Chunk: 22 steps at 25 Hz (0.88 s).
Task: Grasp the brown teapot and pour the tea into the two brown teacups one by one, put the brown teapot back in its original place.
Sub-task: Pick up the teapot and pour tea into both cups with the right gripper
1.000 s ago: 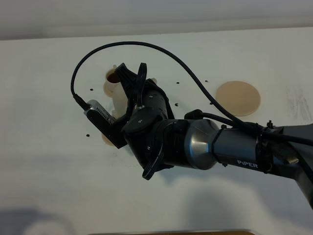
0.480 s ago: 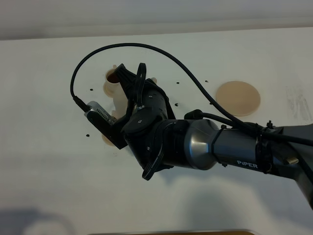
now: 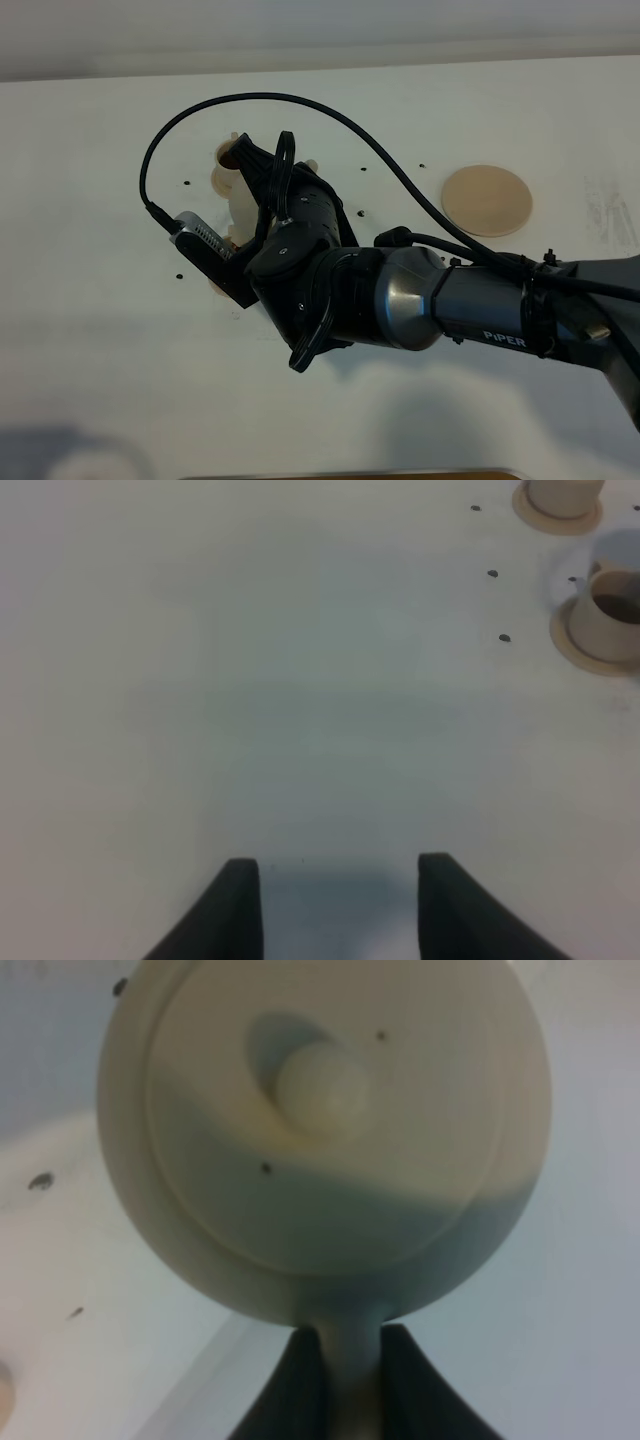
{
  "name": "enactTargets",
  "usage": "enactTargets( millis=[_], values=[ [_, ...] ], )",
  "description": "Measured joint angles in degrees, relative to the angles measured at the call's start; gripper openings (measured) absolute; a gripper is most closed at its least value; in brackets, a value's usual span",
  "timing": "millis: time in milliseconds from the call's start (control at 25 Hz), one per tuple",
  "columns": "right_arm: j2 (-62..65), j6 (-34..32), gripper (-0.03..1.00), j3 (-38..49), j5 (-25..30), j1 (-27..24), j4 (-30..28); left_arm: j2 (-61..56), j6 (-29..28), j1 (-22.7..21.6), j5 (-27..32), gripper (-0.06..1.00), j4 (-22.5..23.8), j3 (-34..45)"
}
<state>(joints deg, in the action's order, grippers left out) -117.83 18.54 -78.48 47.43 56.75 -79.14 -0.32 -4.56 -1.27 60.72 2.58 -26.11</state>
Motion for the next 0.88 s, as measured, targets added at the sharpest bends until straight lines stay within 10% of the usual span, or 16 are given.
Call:
enactTargets(
  millis=[880],
  values=[
    [0.0, 1.2, 0.09, 0.0, 0.6, 0.6, -1.2, 0.0, 0.0, 0.0, 0.0, 0.43, 0.0, 0.0]
  ],
)
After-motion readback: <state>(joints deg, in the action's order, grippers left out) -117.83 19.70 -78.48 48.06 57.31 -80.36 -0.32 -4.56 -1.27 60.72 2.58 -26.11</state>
